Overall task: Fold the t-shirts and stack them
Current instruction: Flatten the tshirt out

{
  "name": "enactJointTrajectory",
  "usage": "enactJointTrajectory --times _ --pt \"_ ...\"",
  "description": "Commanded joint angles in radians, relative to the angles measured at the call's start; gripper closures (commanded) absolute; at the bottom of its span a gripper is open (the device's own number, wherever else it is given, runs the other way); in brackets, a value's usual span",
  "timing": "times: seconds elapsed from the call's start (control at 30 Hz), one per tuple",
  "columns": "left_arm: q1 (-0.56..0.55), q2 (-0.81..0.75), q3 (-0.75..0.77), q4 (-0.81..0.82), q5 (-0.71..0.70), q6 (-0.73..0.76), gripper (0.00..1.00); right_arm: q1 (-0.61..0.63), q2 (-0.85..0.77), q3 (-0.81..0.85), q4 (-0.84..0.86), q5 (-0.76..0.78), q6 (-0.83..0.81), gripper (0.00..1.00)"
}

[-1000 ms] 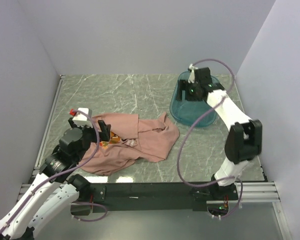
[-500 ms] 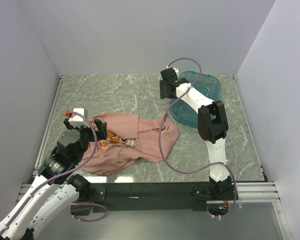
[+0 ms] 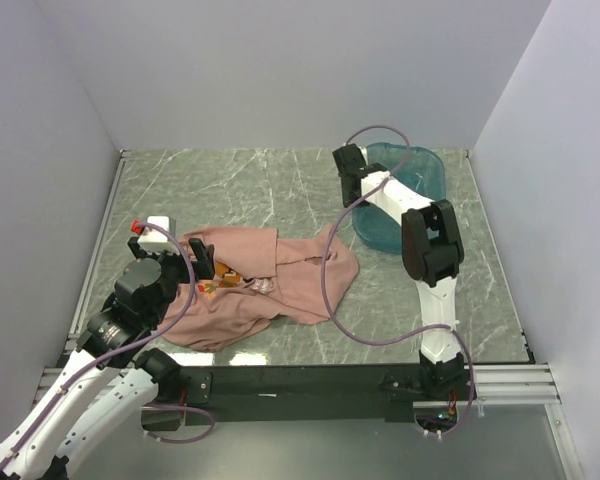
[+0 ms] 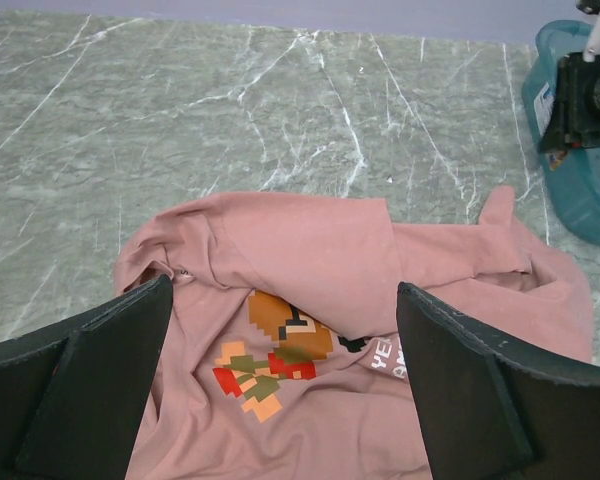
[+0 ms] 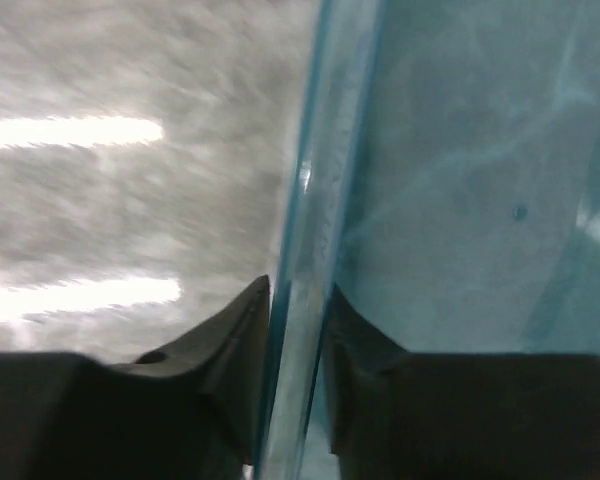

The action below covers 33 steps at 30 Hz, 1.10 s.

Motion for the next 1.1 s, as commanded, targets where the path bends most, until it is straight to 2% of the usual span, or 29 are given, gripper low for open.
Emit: enactJointTrajectory --times 0.0,0.17,0.27,0.47,0.83,0.93,0.97,1.07 --pt "-0.001 0.001 -0.003 0.040 0.011 0.017 0.01 -0.058 -0.115 -0.056 0.030 -0.012 -0.034 0.70" --pt "-0.001 -0.022 -0.008 0.043 0.014 0.017 0.01 -0.109 -0.208 -0.157 0.055 -0.019 -0.093 0.80" --pt "-0.001 -0.025 -0.006 0.042 0.023 0.017 0.01 -0.147 -0.250 -0.187 0.083 -0.006 -0.161 0.82" --pt "-0.001 -0.019 -0.006 0.045 0.042 0.019 0.01 -0.239 -0.268 -0.216 0.149 -0.024 -0.308 0.82" --pt "-0.001 0.001 -0.009 0.049 0.063 0.022 0.01 -0.334 -0.168 -0.135 0.207 -0.073 -0.520 0.79" --pt "-0.001 0.013 -0.009 0.054 0.081 0.027 0.01 -0.339 -0.170 -0.138 0.205 -0.102 -0.561 0.64" --pt "-0.001 0.015 -0.008 0.056 0.088 0.030 0.01 -0.339 -0.175 -0.147 0.208 -0.110 -0.566 0.50" --pt "-0.001 0.032 -0.008 0.059 0.114 0.037 0.01 -0.339 -0.208 -0.176 0.227 -0.131 -0.597 0.31"
